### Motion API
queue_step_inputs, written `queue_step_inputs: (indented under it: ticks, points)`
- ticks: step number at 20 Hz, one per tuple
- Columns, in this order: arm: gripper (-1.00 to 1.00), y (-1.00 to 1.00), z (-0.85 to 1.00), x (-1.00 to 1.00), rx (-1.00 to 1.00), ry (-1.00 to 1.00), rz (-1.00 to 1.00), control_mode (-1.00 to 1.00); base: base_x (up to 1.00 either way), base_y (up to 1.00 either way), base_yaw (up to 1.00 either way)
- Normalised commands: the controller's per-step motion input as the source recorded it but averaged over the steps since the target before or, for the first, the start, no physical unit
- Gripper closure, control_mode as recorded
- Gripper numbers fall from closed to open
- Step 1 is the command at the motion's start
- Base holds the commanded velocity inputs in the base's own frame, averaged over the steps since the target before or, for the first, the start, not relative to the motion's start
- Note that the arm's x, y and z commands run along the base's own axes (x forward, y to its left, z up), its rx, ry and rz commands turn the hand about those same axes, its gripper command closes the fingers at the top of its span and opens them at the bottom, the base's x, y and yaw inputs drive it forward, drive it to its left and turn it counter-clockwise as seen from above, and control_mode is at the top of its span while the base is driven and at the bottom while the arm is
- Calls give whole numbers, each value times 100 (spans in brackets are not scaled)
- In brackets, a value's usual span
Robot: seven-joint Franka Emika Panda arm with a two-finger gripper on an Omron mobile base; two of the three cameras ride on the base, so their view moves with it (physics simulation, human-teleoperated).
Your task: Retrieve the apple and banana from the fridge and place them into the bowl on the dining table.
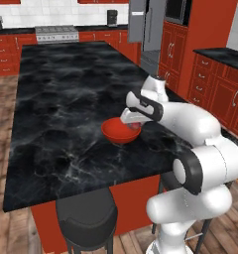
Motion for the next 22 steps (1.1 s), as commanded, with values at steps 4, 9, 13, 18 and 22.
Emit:
queue_step_inputs:
  ticks: [4,9,13,18,22]
  points:
    - [100,11,-29,39,0,6,0,-100,0,0,0]
    - [100,7,-26,37,0,6,0,-100,0,0,0]
    - [100,7,-29,40,0,6,0,-100,0,0,0]
    - [100,6,-29,43,0,5,0,-100,0,0,0]
    - [100,4,-29,44,0,5,0,-100,0,0,0]
